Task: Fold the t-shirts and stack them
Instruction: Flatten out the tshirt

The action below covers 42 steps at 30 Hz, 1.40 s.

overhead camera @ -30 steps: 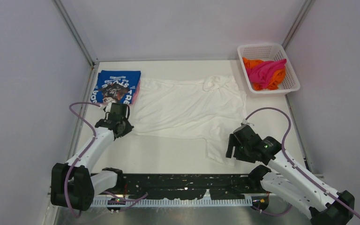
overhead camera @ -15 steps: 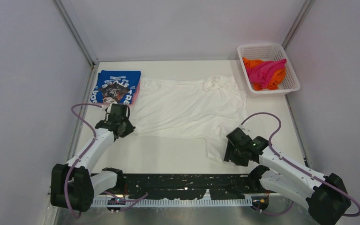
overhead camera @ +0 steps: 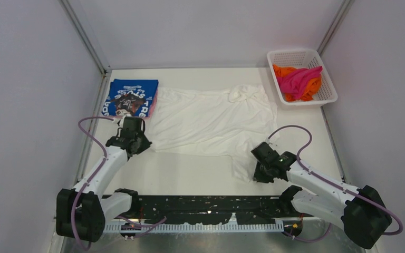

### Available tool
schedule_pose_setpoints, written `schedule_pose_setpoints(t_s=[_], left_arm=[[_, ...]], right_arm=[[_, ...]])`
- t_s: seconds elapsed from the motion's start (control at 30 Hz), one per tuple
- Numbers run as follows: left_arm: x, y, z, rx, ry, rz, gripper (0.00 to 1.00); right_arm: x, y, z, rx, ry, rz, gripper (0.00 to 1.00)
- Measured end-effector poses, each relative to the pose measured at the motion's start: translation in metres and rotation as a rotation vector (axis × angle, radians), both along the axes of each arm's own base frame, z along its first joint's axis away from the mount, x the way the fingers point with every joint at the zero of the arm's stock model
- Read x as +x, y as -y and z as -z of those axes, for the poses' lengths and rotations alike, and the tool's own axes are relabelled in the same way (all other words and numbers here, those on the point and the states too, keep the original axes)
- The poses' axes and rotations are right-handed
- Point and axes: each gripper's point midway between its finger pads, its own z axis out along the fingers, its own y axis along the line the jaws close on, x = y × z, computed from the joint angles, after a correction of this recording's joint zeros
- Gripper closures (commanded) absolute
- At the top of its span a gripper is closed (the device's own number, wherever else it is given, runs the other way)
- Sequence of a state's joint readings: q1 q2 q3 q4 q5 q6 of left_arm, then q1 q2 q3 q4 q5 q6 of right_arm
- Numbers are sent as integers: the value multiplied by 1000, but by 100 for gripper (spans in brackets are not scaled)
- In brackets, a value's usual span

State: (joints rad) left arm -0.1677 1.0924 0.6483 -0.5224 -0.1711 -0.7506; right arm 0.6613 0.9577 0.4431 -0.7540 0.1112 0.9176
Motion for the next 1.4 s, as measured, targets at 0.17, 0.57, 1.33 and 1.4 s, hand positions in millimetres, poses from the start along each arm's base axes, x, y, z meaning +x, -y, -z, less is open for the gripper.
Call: schedule_pose_setpoints(t_s=[0.17, 0.57, 1.33, 1.4], left_arm=[[1, 1, -11, -10, 42, 2, 100], [40, 9, -118, -58, 304, 17, 100], [-159, -12, -549, -61, 1366, 185, 100], [-179, -12, -557, -57, 1407, 204, 100]], right_arm=[[15, -2, -9, 14, 88, 10, 95], [146, 4, -176, 124, 632, 144, 95], [-35, 114, -635, 277, 1742, 170, 95], [-60, 119, -648, 294, 1796, 141, 95]])
